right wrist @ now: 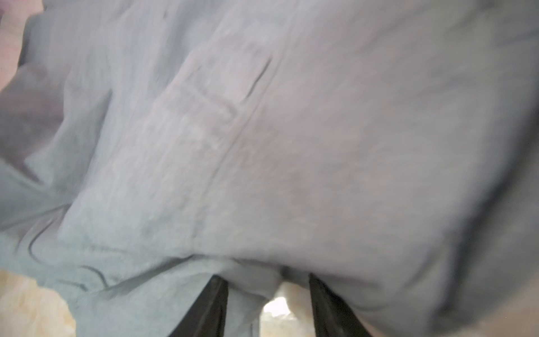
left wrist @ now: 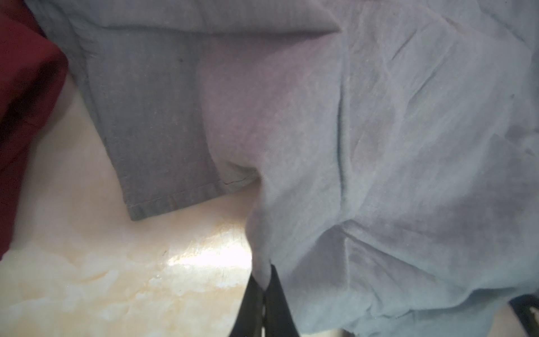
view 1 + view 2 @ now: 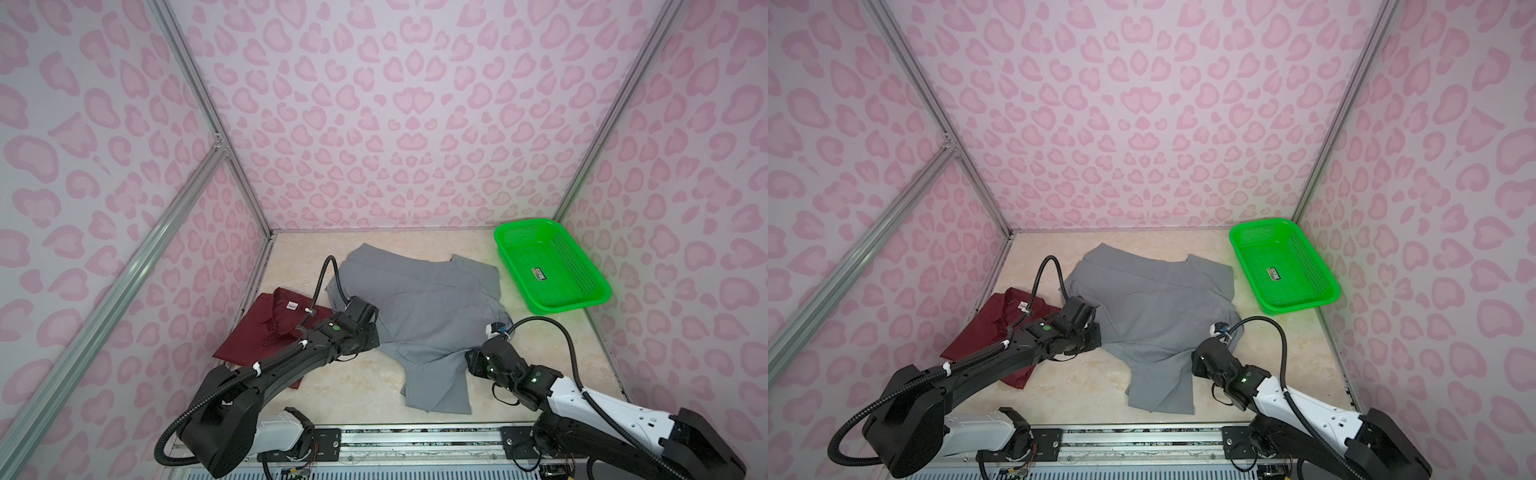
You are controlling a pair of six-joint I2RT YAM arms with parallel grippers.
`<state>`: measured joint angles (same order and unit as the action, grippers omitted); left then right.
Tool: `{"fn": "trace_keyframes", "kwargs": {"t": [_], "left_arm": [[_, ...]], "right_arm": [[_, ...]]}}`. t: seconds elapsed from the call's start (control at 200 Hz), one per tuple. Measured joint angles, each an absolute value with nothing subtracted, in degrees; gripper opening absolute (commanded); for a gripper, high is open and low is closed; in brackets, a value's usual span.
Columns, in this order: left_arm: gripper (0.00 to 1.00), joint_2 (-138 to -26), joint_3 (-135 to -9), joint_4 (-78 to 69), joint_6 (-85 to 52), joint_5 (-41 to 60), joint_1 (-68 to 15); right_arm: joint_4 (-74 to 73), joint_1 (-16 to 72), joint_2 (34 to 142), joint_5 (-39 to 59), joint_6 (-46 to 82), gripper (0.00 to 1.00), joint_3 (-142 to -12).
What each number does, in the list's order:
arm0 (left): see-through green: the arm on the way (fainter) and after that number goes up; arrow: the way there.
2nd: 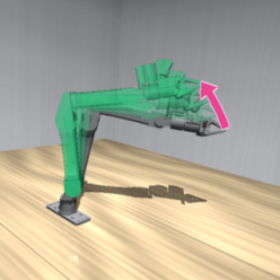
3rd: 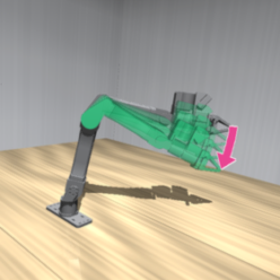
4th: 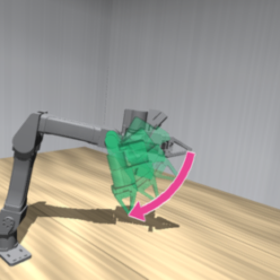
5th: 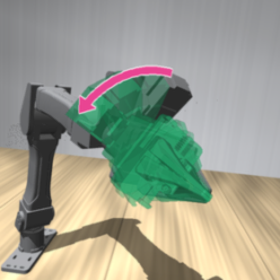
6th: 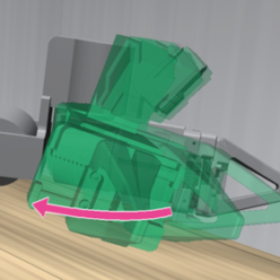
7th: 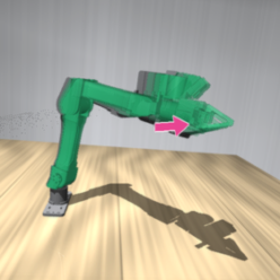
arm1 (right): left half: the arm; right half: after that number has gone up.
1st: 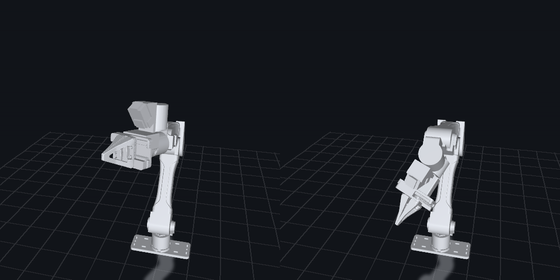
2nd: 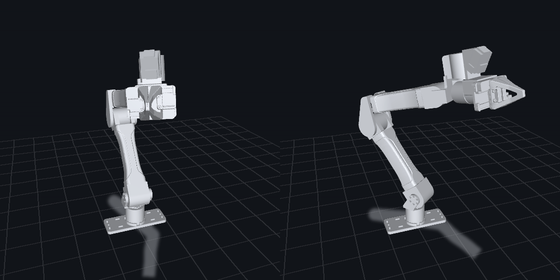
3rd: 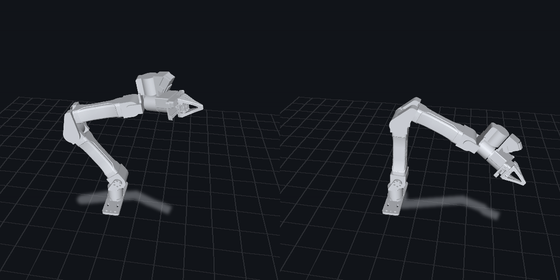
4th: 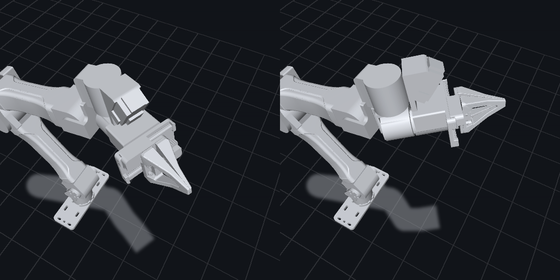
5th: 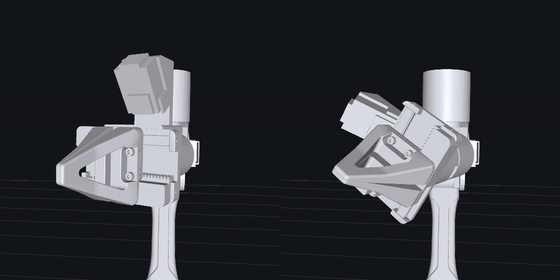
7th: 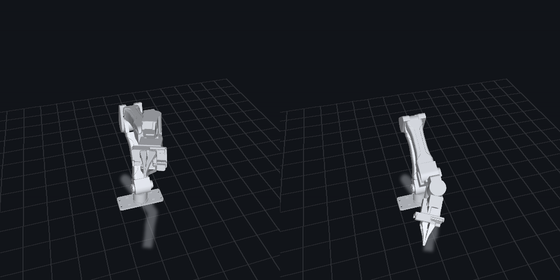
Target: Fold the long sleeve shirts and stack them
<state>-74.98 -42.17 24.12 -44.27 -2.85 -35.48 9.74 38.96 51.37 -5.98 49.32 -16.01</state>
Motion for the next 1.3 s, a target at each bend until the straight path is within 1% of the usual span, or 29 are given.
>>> {"fn": "trace_keyframes", "kwargs": {"t": [0.01, 0.025, 0.085, 0.125, 0.19, 0.195, 0.215, 0.31, 0.496, 0.601, 0.646, 0.741, 0.826, 0.881, 0.931, 0.961, 0.976, 1.041, 1.087, 1.127, 1.237, 1.302], "left_arm": [[0.35, -74.98, -42.17, 24.12, -44.27, -2.85, -35.48], [0.41, -74.98, -42.17, 24.10, -44.31, -2.85, -35.51], [0.53, -74.87, -42.17, 24.14, -44.29, -2.94, -35.59], [0.69, -74.35, -42.17, 24.38, -44.29, -3.22, -35.57], [0.99, -72.69, -42.02, 24.71, -43.70, -4.29, -35.57], [0.99, -72.55, -42.00, 24.71, -43.70, -4.38, -35.57], [0.97, -71.90, -41.82, 24.77, -43.70, -4.89, -35.57], [0.97, -70.13, -40.58, 25.47, -43.81, -6.85, -35.24], [1.00, -70.61, -38.70, 26.39, -43.00, -10.13, -33.26], [0.90, -73.69, -38.76, 25.67, -42.19, -11.51, -31.90], [0.82, -75.48, -39.11, 25.63, -41.78, -11.94, -31.62], [0.70, -79.20, -41.15, 25.41, -41.01, -12.27, -31.11], [0.65, -82.06, -42.46, 23.97, -40.53, -12.53, -30.70], [0.55, -83.64, -42.74, 23.51, -40.49, -12.86, -30.35], [0.50, -84.84, -42.76, 23.07, -40.47, -13.17, -29.98], [0.44, -85.62, -42.76, 22.85, -40.40, -13.41, -29.87], [0.43, -86.00, -42.81, 22.74, -40.40, -13.50, -29.76], [0.42, -87.55, -43.00, 22.46, -40.34, -13.69, -29.50], [0.43, -88.31, -43.11, 22.28, -40.27, -14.04, -29.47], [0.47, -88.75, -43.29, 22.00, -40.29, -14.59, -29.47], [0.61, -89.27, -43.29, 20.64, -40.36, -15.33, -29.52], [0.65, -89.49, -43.29, 20.18, -40.47, -16.01, -29.50]], "right_arm": [[9.98, 38.54, 51.07, -5.85, 49.04, 0.48, -16.03], [10.85, 37.01, 50.06, -5.15, 48.25, 0.48, -16.10], [13.91, 32.45, 46.83, -2.98, 45.32, 0.48, -16.71], [15.64, 30.06, 45.28, -2.44, 43.59, 0.48, -17.41], [17.61, 27.53, 43.03, -0.34, 41.32, 0.50, -18.22], [17.67, 27.44, 42.92, -0.19, 41.21, 0.50, -18.24], [18.20, 27.07, 42.24, 0.54, 40.71, 0.50, -18.37], [20.75, 26.50, 39.88, 3.73, 38.70, 0.51, -19.40], [22.57, 26.55, 38.11, 9.15, 36.34, 0.51, -21.43], [23.90, 27.24, 36.95, 10.11, 35.51, 0.51, -23.88], [24.10, 27.70, 36.53, 10.22, 35.33, 0.51, -24.73], [24.97, 28.95, 36.21, 10.52, 35.24, 0.51, -26.13], [26.52, 30.55, 36.18, 10.48, 34.96, 0.51, -27.57], [27.42, 31.62, 35.90, 10.28, 34.87, 0.51, -28.71], [28.05, 32.75, 35.57, 9.74, 34.70, 0.51, -29.91], [28.36, 33.28, 35.42, 9.32, 34.65, 0.51, -30.46], [28.53, 33.47, 35.38, 9.13, 34.61, 0.52, -30.63], [29.65, 34.48, 35.27, 8.99, 34.44, 0.52, -31.64], [30.02, 35.09, 35.24, 8.93, 34.44, 0.53, -32.18], [30.52, 35.88, 35.22, 8.14, 34.44, 0.53, -32.73], [32.12, 38.59, 35.00, 6.79, 34.35, 0.53, -33.76], [32.99, 40.29, 35.03, 5.50, 34.35, 0.53, -34.06]]}}
